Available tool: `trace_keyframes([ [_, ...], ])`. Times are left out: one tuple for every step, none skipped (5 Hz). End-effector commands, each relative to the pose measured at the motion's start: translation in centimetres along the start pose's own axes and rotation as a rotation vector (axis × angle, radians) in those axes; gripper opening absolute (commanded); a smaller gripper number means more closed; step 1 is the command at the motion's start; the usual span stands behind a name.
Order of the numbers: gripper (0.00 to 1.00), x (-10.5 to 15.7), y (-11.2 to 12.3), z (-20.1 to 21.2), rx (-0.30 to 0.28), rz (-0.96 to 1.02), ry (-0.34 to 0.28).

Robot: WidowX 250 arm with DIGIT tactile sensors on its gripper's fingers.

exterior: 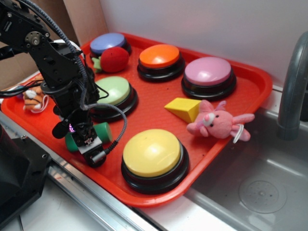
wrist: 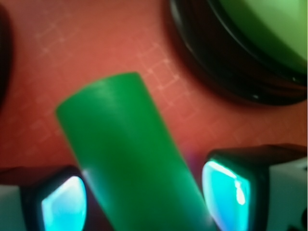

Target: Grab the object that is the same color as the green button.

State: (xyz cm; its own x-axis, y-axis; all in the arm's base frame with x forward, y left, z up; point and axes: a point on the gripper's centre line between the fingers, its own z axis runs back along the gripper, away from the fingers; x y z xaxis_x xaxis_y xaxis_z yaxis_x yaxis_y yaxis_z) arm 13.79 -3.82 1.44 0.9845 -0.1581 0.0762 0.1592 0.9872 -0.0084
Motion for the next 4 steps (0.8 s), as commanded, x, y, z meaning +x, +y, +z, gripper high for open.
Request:
trace_keyframes([
  [0.0, 0.6, 0.2, 1.2, 0.03, 0.028, 0.019],
  [0.0, 1.6, 0.3, 5.5, 0.004, 0.168, 0.047],
  [0.0, 3.1, 0.7, 9.7, 0.028, 0.262, 0.055],
  [0.0, 4.7, 1.6, 13.3, 0.043, 0.296, 0.054],
])
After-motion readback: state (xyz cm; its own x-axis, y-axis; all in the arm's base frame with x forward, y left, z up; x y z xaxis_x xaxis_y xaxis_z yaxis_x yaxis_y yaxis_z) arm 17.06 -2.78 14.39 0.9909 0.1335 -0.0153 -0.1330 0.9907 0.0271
